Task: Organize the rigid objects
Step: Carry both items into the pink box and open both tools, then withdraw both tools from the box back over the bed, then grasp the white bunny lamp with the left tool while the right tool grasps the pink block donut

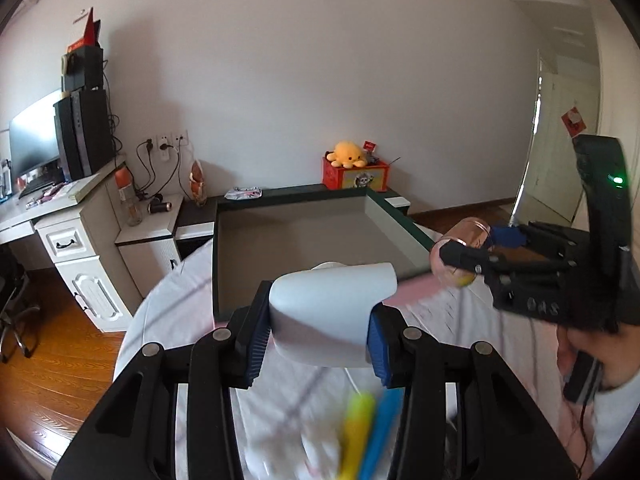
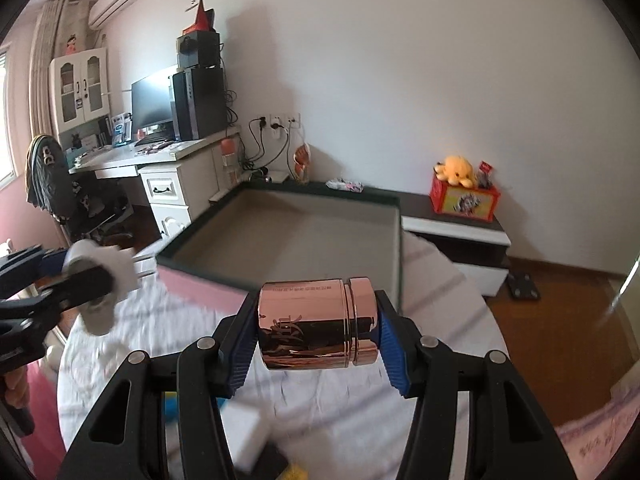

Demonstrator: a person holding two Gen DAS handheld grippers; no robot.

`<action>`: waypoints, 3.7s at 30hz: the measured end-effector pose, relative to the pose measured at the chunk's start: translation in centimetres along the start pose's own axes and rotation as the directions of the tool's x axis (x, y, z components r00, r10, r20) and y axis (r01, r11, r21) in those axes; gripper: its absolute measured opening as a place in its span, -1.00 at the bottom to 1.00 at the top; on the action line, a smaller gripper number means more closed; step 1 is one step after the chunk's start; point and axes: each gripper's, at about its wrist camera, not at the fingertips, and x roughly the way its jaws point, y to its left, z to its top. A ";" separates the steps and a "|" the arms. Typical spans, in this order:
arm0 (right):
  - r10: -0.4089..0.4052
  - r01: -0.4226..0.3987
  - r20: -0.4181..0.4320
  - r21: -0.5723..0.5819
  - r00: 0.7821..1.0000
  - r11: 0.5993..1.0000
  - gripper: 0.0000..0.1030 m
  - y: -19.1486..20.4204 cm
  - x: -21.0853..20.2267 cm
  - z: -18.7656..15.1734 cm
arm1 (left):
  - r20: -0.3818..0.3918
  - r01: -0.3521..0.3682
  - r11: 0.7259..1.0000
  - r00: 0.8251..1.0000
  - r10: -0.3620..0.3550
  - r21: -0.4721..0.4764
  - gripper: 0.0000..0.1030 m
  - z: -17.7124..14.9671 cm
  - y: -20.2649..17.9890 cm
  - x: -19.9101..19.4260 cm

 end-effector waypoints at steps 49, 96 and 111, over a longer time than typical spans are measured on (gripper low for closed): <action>0.040 -0.045 0.168 0.026 0.985 0.999 1.00 3.1 -7.1 1.7 | 0.140 -0.275 0.961 0.951 0.274 -0.011 1.00 -0.1 1.4 -9.0; -0.167 0.173 -0.197 0.013 0.966 0.985 1.00 -0.6 -6.3 -15.9 | -0.063 -0.217 0.975 0.973 0.220 0.053 1.00 -11.2 -2.6 -12.5; -0.155 0.172 -0.185 0.084 0.970 0.981 0.03 -3.4 -3.6 -15.4 | -0.162 -0.268 0.963 0.952 0.259 -0.036 1.00 -11.8 1.4 -7.9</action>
